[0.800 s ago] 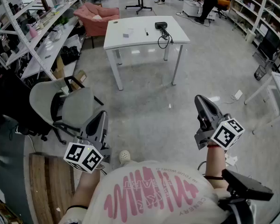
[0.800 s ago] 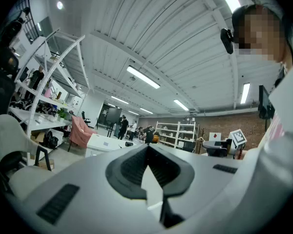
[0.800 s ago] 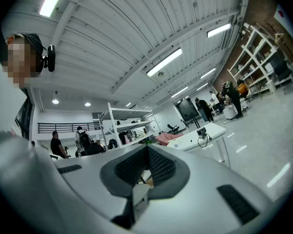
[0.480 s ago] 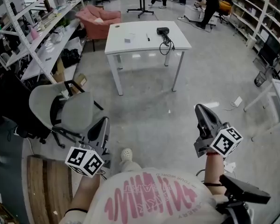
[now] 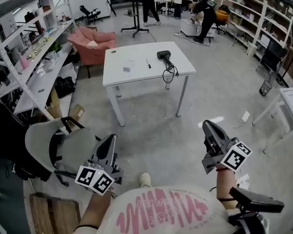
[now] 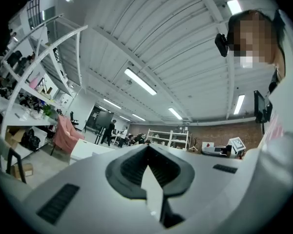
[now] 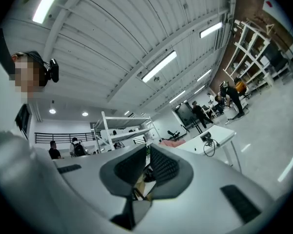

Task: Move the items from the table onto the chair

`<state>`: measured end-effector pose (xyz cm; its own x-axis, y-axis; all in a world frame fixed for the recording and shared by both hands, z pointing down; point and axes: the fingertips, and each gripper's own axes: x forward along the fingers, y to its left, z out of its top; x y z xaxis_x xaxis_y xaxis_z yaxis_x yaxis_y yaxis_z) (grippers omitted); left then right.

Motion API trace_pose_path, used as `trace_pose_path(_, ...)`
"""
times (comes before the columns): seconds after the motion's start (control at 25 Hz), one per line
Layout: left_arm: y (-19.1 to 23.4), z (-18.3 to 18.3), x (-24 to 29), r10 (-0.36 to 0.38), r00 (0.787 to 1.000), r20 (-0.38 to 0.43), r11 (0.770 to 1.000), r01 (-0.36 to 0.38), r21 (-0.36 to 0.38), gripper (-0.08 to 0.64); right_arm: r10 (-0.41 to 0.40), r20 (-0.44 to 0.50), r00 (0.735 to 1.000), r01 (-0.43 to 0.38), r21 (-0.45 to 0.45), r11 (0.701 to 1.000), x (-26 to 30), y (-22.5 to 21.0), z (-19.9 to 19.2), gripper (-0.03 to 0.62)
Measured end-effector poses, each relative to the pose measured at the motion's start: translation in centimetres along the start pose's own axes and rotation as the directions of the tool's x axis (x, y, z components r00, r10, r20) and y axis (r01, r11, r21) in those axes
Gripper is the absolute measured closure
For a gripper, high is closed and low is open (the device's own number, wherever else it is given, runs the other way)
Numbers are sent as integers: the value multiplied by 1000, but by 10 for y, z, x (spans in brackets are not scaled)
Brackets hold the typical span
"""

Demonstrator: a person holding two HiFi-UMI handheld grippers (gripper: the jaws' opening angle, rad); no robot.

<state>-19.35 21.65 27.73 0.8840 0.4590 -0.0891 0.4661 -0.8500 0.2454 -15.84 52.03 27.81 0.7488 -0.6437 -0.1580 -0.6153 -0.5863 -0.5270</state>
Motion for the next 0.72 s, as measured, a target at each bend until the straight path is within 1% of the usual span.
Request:
trace_pose_path(0.08,20,7,27,-20,1000,-21,1000,20,-5,549,2,30,1000,-2,4,1000,29,-3,13,575)
trace_pose_path(0.16,34,13,51,-47,998,-40,999,48,24,549,0,60,998,-1,14,1000,55,-6,22,575)
trace_pose_path(0.24,47,24,70,-69,997,-28,996,71,51,549,2,87,996,-5,33,999,80,-11,27,575)
trace_pose_path(0.4,80,36,93,-89,996,-13,994,90,58,550,27,114,993,-36,81,996,122,-17,28,575)
trace_pose_path(0.52,104,30,101,-86,996,-37,995,88,50,549,1,117,993,-14,115,993,146,-26,22,575)
trace_pose_path(0.64,123,21,107,-85,994,-63,996,87,31,550,-1,99,995,-9,102,995,165,-30,12,575)
trace_pose_path(0.72,134,17,112,-77,994,-73,997,78,17,549,-23,79,997,15,102,995,174,-35,5,575)
